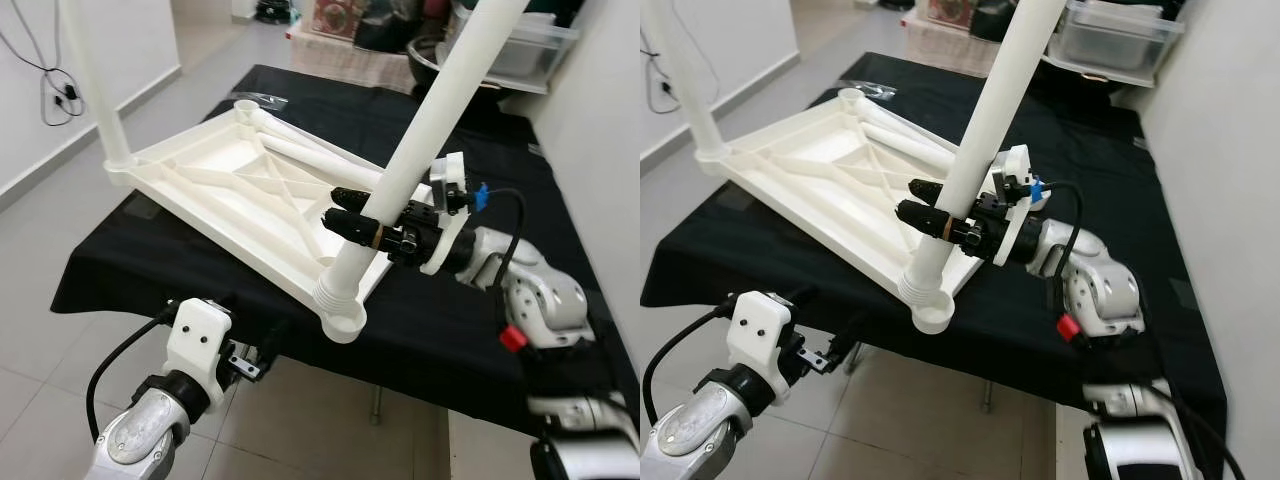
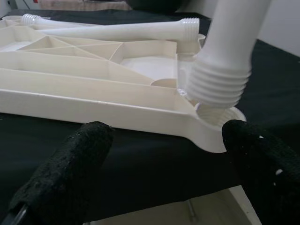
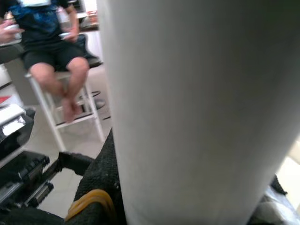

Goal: Building children table

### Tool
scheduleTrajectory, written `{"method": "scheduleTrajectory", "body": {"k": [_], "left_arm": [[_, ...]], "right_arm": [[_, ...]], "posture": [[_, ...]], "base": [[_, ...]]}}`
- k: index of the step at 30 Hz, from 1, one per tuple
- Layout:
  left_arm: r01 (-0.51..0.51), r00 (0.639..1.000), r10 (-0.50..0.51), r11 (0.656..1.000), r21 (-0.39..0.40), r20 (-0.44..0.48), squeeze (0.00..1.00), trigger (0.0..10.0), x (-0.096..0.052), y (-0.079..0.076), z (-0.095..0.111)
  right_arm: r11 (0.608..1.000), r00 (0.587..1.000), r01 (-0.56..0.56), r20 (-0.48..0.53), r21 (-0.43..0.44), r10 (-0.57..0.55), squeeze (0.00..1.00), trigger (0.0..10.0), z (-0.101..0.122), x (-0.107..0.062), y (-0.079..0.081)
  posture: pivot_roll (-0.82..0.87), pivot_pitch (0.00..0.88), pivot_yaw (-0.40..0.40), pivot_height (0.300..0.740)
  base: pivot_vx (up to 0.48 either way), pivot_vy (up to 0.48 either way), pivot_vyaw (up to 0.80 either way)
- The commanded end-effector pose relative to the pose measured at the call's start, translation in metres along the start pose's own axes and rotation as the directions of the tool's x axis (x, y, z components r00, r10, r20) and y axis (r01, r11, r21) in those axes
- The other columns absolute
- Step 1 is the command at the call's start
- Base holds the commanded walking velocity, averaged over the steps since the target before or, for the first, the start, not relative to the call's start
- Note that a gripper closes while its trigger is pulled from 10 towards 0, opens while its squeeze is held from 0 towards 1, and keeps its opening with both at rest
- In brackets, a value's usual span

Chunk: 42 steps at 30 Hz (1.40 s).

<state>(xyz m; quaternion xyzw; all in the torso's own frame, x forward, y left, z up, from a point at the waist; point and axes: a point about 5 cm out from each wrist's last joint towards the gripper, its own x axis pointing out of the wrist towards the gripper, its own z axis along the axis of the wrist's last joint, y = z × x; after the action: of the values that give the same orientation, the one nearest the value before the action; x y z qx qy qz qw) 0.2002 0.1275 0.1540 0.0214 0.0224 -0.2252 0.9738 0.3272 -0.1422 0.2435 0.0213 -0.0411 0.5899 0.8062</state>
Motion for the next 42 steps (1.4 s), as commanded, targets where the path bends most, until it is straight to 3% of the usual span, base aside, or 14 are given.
{"method": "scheduleTrajectory", "body": {"k": [1,4,6,8,13,28,38,42], "left_arm": [[0.026,1.0,-0.026,0.999,-0.02,-0.002,0.0,10.0,-0.001,-0.006,0.001],[0.076,0.997,-0.076,0.996,-0.056,0.003,0.0,10.0,-0.005,-0.019,0.004],[0.076,0.997,-0.076,0.996,-0.056,0.003,0.0,10.0,-0.005,-0.019,0.004],[0.136,0.991,-0.136,0.987,-0.088,0.002,0.0,10.0,-0.01,-0.029,0.005],[0.172,0.984,-0.175,0.978,-0.122,-0.018,0.0,10.0,-0.022,-0.041,0.005],[0.173,0.983,-0.179,0.977,-0.124,-0.046,0.0,10.0,-0.031,-0.047,0.01],[0.142,0.987,-0.15,0.984,-0.112,-0.065,0.0,10.0,-0.034,-0.041,0.009],[0.1,0.992,-0.108,0.986,-0.131,-0.059,0.0,10.0,-0.035,-0.037,0.012]], "right_arm": [[0.999,0.999,-0.037,-0.003,-0.02,0.037,0.0,10.0,0.001,0.002,-0.001],[0.992,0.993,-0.122,0.01,-0.025,0.122,0.0,10.0,0.002,0.009,-0.005],[0.992,0.993,-0.122,0.01,-0.025,0.122,0.0,10.0,0.002,0.009,-0.005],[0.986,0.986,-0.165,-0.009,-0.03,0.165,0.0,10.0,0.002,0.01,-0.007],[0.975,0.976,-0.216,-0.012,-0.056,0.215,0.0,10.0,0.004,0.007,-0.015],[0.959,0.965,-0.255,-0.095,-0.128,0.244,0.0,10.0,0.003,0.004,-0.026],[0.913,0.911,-0.395,-0.168,-0.1,0.376,0.0,10.0,-0.003,0.004,-0.017],[0.908,0.902,-0.407,-0.202,-0.105,0.381,0.0,10.0,-0.007,0.003,-0.017]], "posture": [[0.12,0.109,-0.105,0.74],[0.13,0.139,-0.104,0.74],[0.13,0.139,-0.104,0.74],[0.13,0.143,-0.107,0.74],[0.13,0.178,-0.111,0.74],[0.16,0.217,-0.096,0.74],[0.16,0.225,-0.084,0.74],[0.17,0.227,-0.089,0.74]], "base": [[0.0,0.0,0.0],[0.0,0.0,0.0],[0.0,0.0,0.0],[0.0,0.0,0.0],[0.0,0.0,0.0],[0.0,0.0,0.0],[0.0,0.0,0.0],[0.0,0.0,0.0]]}}
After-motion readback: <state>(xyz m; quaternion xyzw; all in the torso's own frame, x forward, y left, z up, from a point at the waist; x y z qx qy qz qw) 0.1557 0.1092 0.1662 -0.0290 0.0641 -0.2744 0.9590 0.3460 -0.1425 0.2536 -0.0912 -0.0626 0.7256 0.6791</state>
